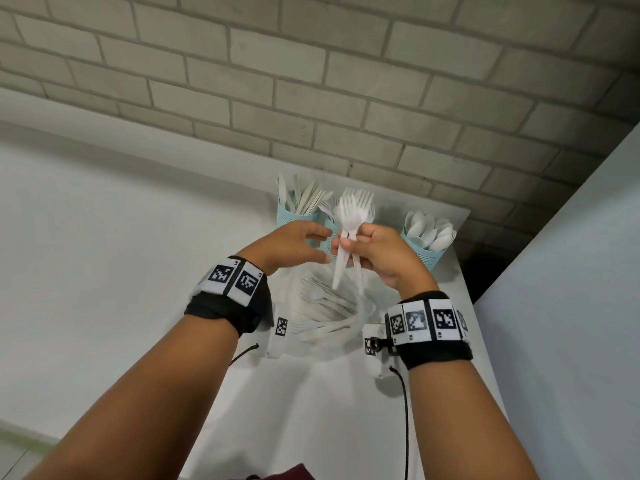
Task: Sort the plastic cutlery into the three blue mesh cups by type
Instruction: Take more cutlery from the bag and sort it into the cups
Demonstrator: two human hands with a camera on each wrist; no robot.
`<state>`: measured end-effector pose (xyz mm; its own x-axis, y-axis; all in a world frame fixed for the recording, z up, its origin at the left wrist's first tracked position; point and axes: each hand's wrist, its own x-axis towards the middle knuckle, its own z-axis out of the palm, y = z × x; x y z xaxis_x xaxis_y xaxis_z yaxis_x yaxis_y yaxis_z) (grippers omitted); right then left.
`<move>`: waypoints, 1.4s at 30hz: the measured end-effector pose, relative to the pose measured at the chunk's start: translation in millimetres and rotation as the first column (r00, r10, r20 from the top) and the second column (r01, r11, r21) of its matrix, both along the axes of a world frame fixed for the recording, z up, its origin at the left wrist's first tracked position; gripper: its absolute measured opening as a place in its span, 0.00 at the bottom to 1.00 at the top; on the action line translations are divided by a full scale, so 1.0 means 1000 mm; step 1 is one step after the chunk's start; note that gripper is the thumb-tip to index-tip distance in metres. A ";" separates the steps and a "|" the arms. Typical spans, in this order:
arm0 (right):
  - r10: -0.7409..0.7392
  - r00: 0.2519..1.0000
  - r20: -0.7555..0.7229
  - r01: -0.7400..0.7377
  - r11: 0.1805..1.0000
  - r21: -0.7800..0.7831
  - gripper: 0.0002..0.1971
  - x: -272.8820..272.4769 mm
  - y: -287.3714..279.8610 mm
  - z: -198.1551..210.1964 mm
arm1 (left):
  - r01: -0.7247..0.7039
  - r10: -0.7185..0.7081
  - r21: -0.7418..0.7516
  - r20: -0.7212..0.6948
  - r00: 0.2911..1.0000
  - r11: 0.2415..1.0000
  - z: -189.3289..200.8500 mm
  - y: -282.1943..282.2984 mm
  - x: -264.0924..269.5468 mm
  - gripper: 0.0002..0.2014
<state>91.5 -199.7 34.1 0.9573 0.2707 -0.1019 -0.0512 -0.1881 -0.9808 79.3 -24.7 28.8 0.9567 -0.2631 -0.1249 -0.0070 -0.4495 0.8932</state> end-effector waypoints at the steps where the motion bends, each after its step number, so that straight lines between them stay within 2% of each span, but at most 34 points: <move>1: -0.035 0.999 -0.014 0.036 0.997 0.066 0.05 0.001 0.002 0.001 | 0.001 -0.003 -0.103 -0.021 1.000 0.995 0.001 -0.002 0.000 0.22; 4: -0.104 0.991 -0.083 0.119 0.971 0.206 0.06 0.001 0.008 0.002 | -0.031 -0.001 -0.265 -0.120 0.993 0.964 0.000 -0.007 0.001 0.15; 6: -0.129 0.987 -0.094 0.146 0.967 0.207 0.06 0.002 0.012 -0.002 | -0.037 -0.011 -0.262 -0.180 0.984 0.964 -0.004 -0.009 0.002 0.15; 8: -0.156 0.984 -0.084 0.166 0.976 0.143 0.06 0.002 0.017 -0.006 | -0.029 -0.027 -0.253 -0.213 0.977 0.967 -0.008 -0.011 0.001 0.15; 11: -0.171 0.982 -0.083 0.176 0.983 0.048 0.07 0.001 0.022 -0.011 | -0.006 -0.055 -0.259 -0.228 0.972 0.966 -0.014 -0.014 0.000 0.15; 14: -0.170 0.980 -0.105 0.176 0.983 0.052 0.07 -0.001 0.025 -0.012 | 0.006 -0.072 -0.289 -0.218 0.973 0.957 -0.018 -0.016 -0.002 0.14; 20: -0.150 0.968 -0.203 0.184 0.969 0.162 0.09 0.000 0.026 -0.011 | -0.018 -0.070 -0.365 -0.227 0.971 0.931 -0.020 -0.015 -0.004 0.11; 27: -0.131 0.954 -0.269 0.213 0.928 0.306 0.13 0.009 0.026 -0.019 | -0.011 -0.088 -0.336 -0.278 0.956 0.942 -0.021 -0.018 -0.006 0.13; 29: -0.114 0.949 -0.294 0.215 0.916 0.340 0.12 0.012 0.024 -0.020 | -0.004 -0.093 -0.318 -0.288 0.953 0.948 -0.020 -0.020 -0.006 0.13; 32: -0.141 0.942 -0.303 0.262 0.876 0.405 0.04 0.018 0.020 -0.014 | -0.015 -0.041 -0.212 -0.257 0.966 0.977 -0.017 -0.025 -0.005 0.15; 34: -0.258 0.918 -0.303 0.384 0.770 0.509 0.06 0.028 0.014 -0.005 | 0.002 -0.002 0.006 -0.115 0.993 1.000 -0.020 -0.025 -0.001 0.16; 35: -0.326 0.900 -0.289 0.435 0.699 0.567 0.07 0.035 0.010 0.000 | 0.005 -0.001 0.127 -0.032 0.999 0.992 -0.022 -0.024 0.001 0.16; 37: -0.453 0.864 -0.220 0.474 0.582 0.661 0.05 0.047 0.003 0.008 | 0.004 -0.021 0.313 0.049 0.999 0.950 -0.025 -0.019 0.003 0.20; 39: -0.555 0.824 -0.114 0.467 0.551 0.692 0.07 0.058 0.001 0.014 | 0.048 -0.088 0.485 0.061 0.994 0.873 -0.025 -0.014 0.003 0.20; 40: -0.591 0.805 -0.054 0.459 0.563 0.687 0.07 0.062 0.003 0.015 | 0.082 -0.127 0.539 0.047 0.991 0.838 -0.023 -0.012 0.002 0.17; 42: -0.629 0.777 0.038 0.451 0.598 0.663 0.08 0.069 0.009 0.013 | 0.131 -0.180 0.571 0.031 0.983 0.810 -0.022 -0.008 0.001 0.09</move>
